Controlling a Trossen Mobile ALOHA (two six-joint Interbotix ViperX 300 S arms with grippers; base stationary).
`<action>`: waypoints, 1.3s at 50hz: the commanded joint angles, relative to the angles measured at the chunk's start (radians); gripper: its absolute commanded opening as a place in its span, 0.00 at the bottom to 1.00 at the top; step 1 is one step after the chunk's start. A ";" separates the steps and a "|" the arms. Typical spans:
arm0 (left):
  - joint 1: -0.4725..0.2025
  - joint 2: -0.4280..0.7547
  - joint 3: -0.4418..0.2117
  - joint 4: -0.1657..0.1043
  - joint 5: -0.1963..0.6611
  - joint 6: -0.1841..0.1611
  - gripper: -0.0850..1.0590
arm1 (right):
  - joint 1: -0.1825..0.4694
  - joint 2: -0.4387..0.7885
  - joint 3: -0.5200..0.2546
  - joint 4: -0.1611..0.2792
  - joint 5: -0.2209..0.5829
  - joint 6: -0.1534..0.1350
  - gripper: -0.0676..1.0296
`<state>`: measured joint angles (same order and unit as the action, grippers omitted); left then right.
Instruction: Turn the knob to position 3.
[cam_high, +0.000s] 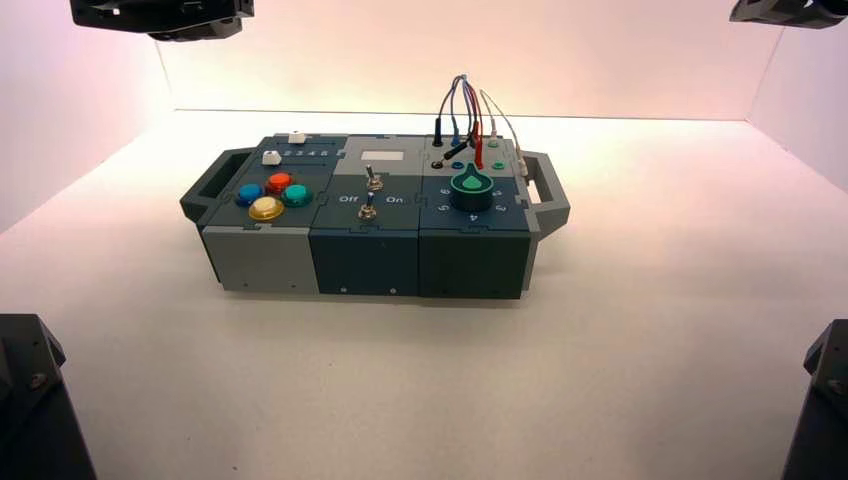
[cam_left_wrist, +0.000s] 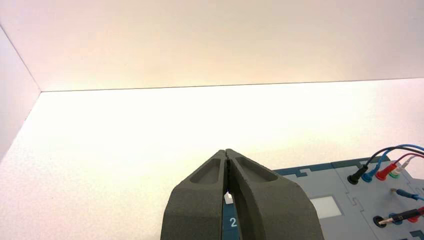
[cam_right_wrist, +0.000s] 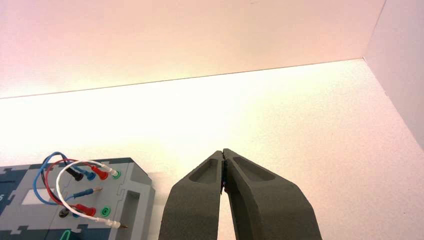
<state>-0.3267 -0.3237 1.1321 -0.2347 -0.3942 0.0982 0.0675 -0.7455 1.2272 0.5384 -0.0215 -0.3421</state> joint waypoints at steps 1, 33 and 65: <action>-0.005 -0.015 -0.023 0.000 -0.008 -0.002 0.05 | 0.005 -0.002 -0.032 0.005 -0.005 0.000 0.04; -0.005 -0.031 -0.020 0.002 -0.005 -0.002 0.05 | 0.064 0.017 -0.063 -0.006 0.101 -0.011 0.04; -0.005 0.000 -0.026 0.000 -0.006 -0.002 0.05 | 0.225 0.141 -0.126 -0.049 0.209 -0.023 0.04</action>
<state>-0.3267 -0.3175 1.1321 -0.2347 -0.3942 0.0982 0.2669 -0.6197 1.1413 0.4955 0.1779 -0.3620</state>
